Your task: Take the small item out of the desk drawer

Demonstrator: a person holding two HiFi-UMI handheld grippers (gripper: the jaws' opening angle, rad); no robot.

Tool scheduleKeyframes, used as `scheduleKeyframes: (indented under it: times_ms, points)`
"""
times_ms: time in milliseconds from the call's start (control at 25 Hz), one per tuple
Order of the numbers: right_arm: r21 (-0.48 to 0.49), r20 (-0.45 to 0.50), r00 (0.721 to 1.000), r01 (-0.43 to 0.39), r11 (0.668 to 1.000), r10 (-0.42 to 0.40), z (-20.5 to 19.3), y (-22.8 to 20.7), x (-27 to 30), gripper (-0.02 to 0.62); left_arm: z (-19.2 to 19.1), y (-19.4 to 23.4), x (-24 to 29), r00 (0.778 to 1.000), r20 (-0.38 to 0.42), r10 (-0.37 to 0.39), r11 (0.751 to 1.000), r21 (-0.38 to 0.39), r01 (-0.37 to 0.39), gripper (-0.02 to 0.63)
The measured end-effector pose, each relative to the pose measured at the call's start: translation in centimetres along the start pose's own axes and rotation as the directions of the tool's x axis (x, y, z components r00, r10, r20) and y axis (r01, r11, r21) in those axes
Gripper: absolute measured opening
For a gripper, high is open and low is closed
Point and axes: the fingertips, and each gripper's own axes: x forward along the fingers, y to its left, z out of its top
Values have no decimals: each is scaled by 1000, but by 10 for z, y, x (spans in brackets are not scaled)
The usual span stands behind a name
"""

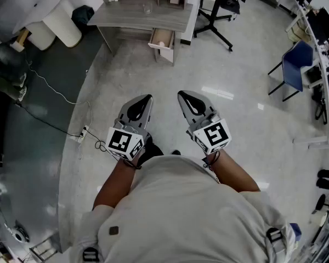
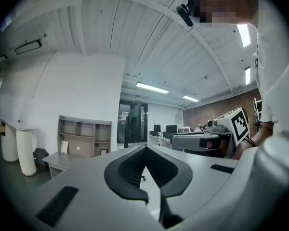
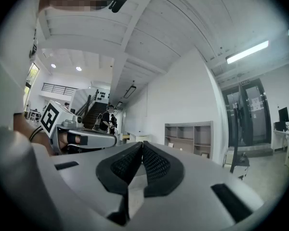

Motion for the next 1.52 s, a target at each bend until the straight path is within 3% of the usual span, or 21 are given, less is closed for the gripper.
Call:
scheduleKeyframes:
  times_ms: [440, 720, 1160, 1520]
  points:
    - [-7, 3, 1000, 0, 1000, 0, -1, 4, 13, 21, 2, 16, -3, 1000, -2, -6, 1000, -5, 6, 15]
    - [46, -49, 999, 19, 999, -17, -23, 1, 41, 21, -8, 49, 2, 1000, -22, 4, 1000, -20, -4, 15]
    - [57, -91, 995, 31, 998, -26, -43, 2, 148, 21, -26, 161, 5, 999, -40, -15, 998, -62, 13, 15]
    - [80, -117, 989, 104, 991, -94, -42, 4, 224, 21, -20, 249, 11, 996, -24, -81, 993, -85, 79, 15]
